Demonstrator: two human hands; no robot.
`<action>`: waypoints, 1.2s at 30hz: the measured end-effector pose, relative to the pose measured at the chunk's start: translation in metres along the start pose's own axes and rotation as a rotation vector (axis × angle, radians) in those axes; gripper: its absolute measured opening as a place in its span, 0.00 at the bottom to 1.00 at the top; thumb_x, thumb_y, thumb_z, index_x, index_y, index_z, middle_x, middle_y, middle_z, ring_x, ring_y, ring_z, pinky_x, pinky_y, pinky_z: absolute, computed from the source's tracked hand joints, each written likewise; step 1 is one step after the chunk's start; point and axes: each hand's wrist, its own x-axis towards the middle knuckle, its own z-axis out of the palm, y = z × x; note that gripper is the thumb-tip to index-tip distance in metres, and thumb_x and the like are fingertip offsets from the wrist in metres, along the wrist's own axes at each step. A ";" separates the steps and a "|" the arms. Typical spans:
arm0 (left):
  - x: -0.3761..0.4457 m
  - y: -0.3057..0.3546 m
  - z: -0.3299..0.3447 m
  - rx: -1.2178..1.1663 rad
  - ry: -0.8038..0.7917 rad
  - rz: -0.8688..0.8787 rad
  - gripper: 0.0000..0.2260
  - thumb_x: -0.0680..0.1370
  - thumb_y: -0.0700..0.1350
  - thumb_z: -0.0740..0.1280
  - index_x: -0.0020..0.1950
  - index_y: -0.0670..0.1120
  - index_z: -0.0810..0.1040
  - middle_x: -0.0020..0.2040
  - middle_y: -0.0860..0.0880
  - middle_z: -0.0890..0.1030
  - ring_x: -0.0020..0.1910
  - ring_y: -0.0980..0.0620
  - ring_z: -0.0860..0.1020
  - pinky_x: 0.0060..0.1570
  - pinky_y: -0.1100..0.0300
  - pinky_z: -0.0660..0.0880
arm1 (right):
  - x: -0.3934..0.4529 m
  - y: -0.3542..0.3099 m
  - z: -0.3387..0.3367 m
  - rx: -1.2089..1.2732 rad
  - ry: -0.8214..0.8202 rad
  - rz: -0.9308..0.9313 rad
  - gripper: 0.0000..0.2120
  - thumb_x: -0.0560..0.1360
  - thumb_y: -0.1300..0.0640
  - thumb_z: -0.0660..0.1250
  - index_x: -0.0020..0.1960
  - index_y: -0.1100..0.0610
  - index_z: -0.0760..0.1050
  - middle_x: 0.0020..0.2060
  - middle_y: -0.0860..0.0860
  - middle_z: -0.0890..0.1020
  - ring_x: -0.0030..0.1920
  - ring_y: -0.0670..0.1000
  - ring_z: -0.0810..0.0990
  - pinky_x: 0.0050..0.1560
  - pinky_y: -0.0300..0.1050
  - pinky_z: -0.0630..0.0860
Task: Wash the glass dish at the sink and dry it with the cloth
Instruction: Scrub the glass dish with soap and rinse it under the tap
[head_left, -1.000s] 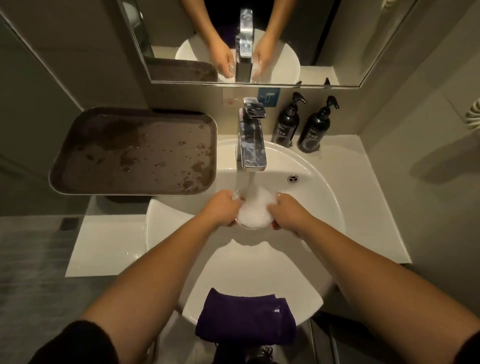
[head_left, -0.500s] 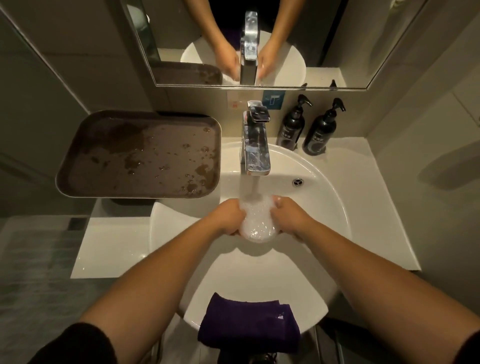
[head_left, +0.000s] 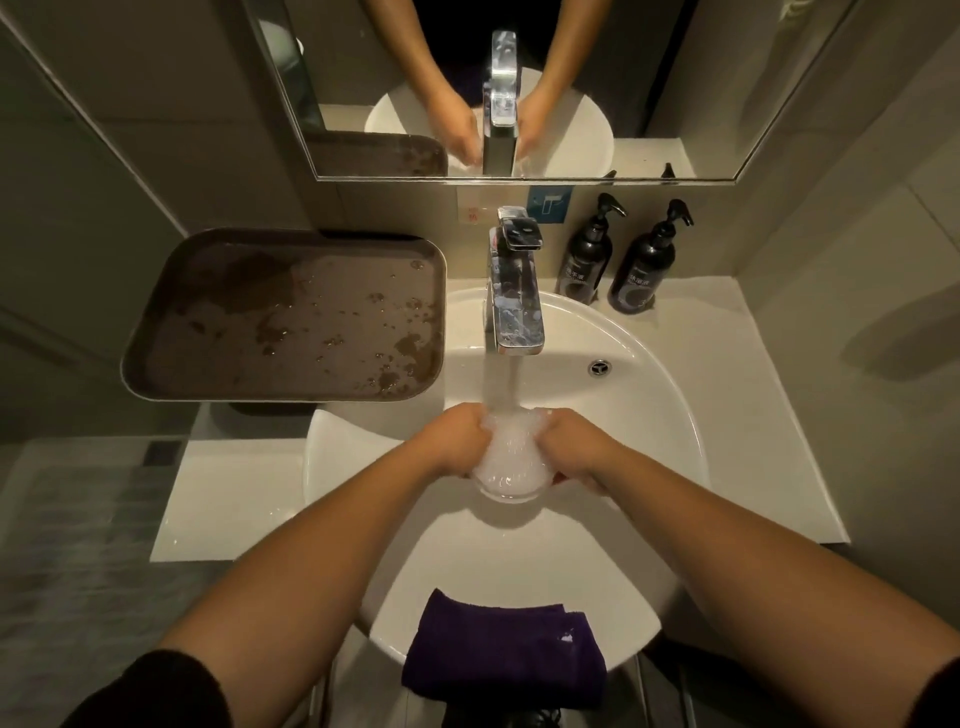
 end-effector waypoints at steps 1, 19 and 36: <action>0.001 0.000 -0.002 0.019 -0.018 -0.019 0.10 0.79 0.38 0.56 0.42 0.44 0.75 0.39 0.40 0.79 0.34 0.42 0.78 0.33 0.55 0.74 | 0.001 -0.002 -0.002 -0.037 -0.033 0.005 0.15 0.76 0.66 0.57 0.51 0.55 0.81 0.38 0.53 0.83 0.35 0.51 0.81 0.30 0.42 0.78; -0.005 0.008 0.005 0.014 0.353 -0.021 0.14 0.83 0.50 0.56 0.42 0.44 0.72 0.41 0.44 0.78 0.44 0.41 0.78 0.41 0.52 0.72 | 0.011 -0.017 0.005 0.004 0.194 -0.083 0.12 0.77 0.56 0.61 0.40 0.59 0.78 0.37 0.61 0.80 0.37 0.54 0.76 0.36 0.45 0.71; -0.016 0.000 0.017 -0.126 0.451 0.194 0.12 0.83 0.49 0.58 0.47 0.43 0.74 0.38 0.50 0.78 0.40 0.47 0.76 0.39 0.54 0.70 | -0.009 -0.001 0.003 0.506 -0.061 -0.031 0.11 0.80 0.47 0.62 0.57 0.48 0.79 0.48 0.49 0.85 0.44 0.49 0.82 0.42 0.46 0.78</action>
